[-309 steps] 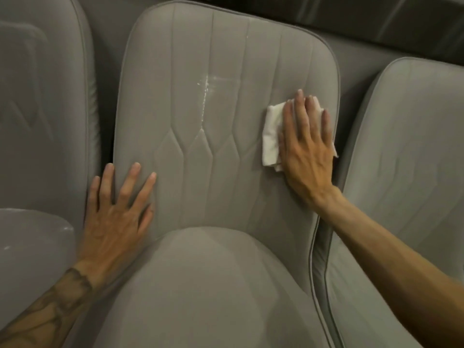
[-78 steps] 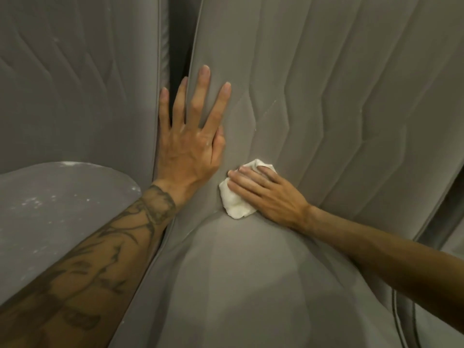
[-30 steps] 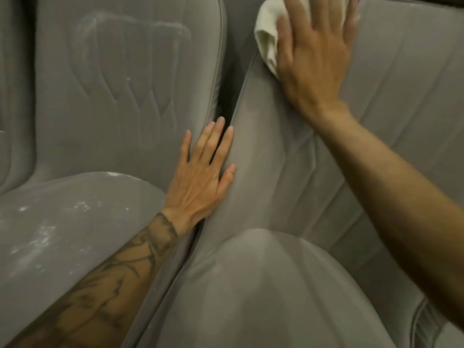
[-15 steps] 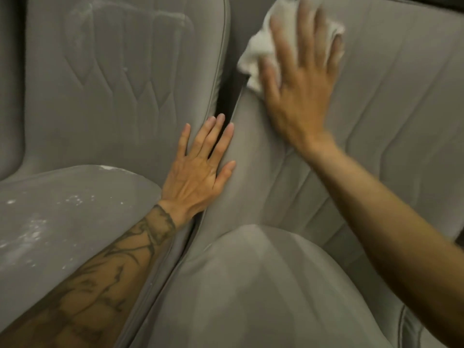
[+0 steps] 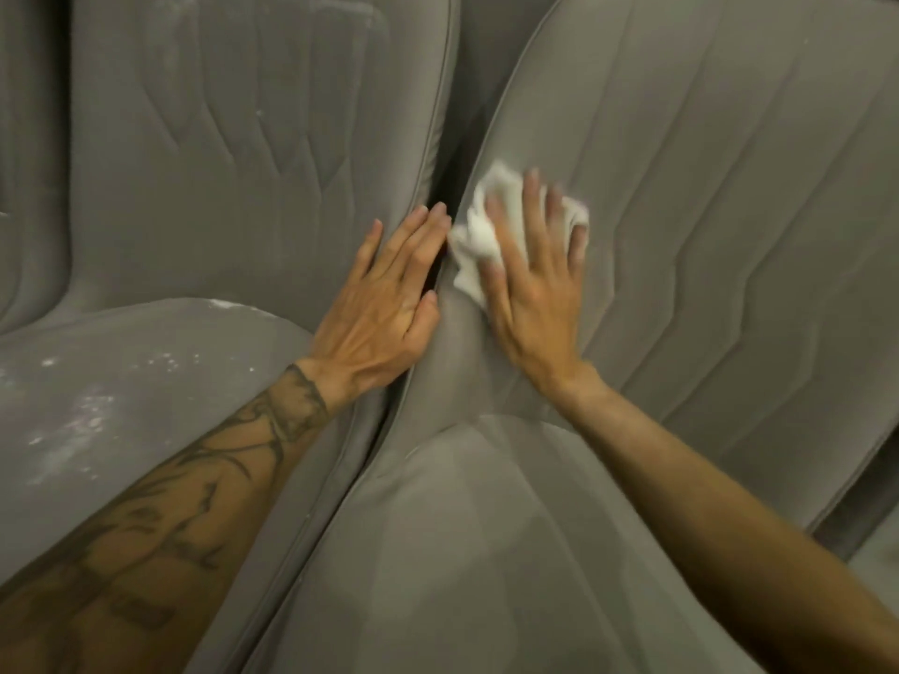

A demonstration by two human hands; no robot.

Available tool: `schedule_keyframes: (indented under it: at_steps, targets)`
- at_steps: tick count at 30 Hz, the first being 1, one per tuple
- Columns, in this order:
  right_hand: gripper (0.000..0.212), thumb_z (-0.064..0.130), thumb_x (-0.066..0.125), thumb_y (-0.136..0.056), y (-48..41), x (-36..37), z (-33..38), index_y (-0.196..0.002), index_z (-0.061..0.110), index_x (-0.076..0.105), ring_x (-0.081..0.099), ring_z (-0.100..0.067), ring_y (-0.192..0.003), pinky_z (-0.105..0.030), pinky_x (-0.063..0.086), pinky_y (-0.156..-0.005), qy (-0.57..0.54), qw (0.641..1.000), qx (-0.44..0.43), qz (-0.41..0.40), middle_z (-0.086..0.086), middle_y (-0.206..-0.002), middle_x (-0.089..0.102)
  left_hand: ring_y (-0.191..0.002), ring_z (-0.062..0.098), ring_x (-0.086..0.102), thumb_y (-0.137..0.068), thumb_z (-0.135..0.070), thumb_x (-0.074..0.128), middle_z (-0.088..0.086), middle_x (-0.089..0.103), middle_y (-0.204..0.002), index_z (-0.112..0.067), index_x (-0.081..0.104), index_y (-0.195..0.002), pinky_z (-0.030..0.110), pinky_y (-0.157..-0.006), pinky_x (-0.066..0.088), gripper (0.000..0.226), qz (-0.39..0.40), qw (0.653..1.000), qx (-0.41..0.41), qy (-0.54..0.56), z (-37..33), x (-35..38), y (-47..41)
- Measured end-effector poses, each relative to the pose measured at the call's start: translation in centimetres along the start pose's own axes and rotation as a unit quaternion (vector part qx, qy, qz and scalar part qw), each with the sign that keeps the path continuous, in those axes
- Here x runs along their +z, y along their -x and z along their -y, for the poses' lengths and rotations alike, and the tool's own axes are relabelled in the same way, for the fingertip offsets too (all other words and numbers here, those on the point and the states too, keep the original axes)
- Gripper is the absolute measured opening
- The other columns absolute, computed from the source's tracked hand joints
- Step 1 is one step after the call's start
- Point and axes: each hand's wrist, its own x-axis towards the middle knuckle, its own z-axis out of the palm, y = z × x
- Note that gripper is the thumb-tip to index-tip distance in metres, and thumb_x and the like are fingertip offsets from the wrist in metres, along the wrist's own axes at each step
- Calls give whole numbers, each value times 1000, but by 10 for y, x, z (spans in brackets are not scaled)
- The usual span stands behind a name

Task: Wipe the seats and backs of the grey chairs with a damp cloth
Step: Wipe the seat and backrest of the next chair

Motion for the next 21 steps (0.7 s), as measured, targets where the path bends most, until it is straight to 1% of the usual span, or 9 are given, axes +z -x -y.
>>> schedule_keyframes:
  at_steps: [3,5,6,8,10,14,16,19,21]
  targets:
    - [55,44,21,-112,66,7,18,-164,33,8,3,-24,-162,-45,-1,-130,-54,995,-14,80,-3,-174,1,-164,15,4,-96,-19,38,3,13,-177,-13,16,-168,47,-134,-1,76,42,999,-3,29,-3,-14,7]
    - [55,44,20,-113,90,11,27,-165,32,11,8,-29,-161,-47,-1,-130,-60,991,-40,114,-4,-174,3,-165,16,3,-99,-22,36,3,11,-177,-15,17,-168,50,-134,2,72,75,997,7,7,-4,-20,19]
    - [54,43,21,-113,98,12,35,-165,28,17,12,-32,-160,-48,-1,-130,-60,987,-74,133,-7,-173,9,-165,17,4,-102,-23,35,4,11,-177,-16,18,-168,50,-134,4,69,92,996,10,-4,-6,-22,29]
    - [49,40,25,-113,113,12,55,-157,19,35,24,-34,-155,-49,-1,-129,-69,967,-173,176,-11,-165,32,-165,18,5,-107,-24,34,4,11,-177,-18,20,-168,50,-133,8,64,123,992,11,-21,-10,-23,53]
    - [47,38,29,-113,126,7,79,-150,18,49,27,-30,-153,-45,-2,-129,-99,943,-208,239,-8,-158,46,-164,17,7,-109,-25,30,3,13,-177,-19,22,-168,48,-133,11,60,155,987,6,-30,-13,-27,81]
    - [48,37,25,-113,139,-10,124,-155,22,43,10,-11,-160,-33,-12,-128,-266,893,-121,342,3,-167,34,-161,18,21,-109,-32,21,4,25,-174,-19,33,-164,43,-133,16,58,199,978,-54,-10,-15,-49,140]
    - [47,35,27,-113,137,-15,145,-157,25,39,9,-4,-158,-33,-8,-129,-329,872,-56,359,6,-167,32,-157,20,33,-109,-32,25,4,34,-170,-18,40,-161,41,-131,20,56,196,976,-99,-13,-14,-67,169]
    - [46,38,30,-113,114,-17,178,-158,31,38,12,-5,-157,-38,4,-130,-358,871,85,325,10,-167,33,-151,21,42,-108,-31,37,3,43,-165,-19,43,-160,42,-128,27,53,176,967,-179,-38,-4,-99,205]
    - [47,40,28,-113,103,-16,204,-158,33,37,13,-12,-160,-39,7,-128,-330,881,99,323,8,-168,31,-148,24,46,-107,-34,36,6,47,-162,-15,44,-159,44,-125,32,56,164,957,-228,-65,8,-124,227]
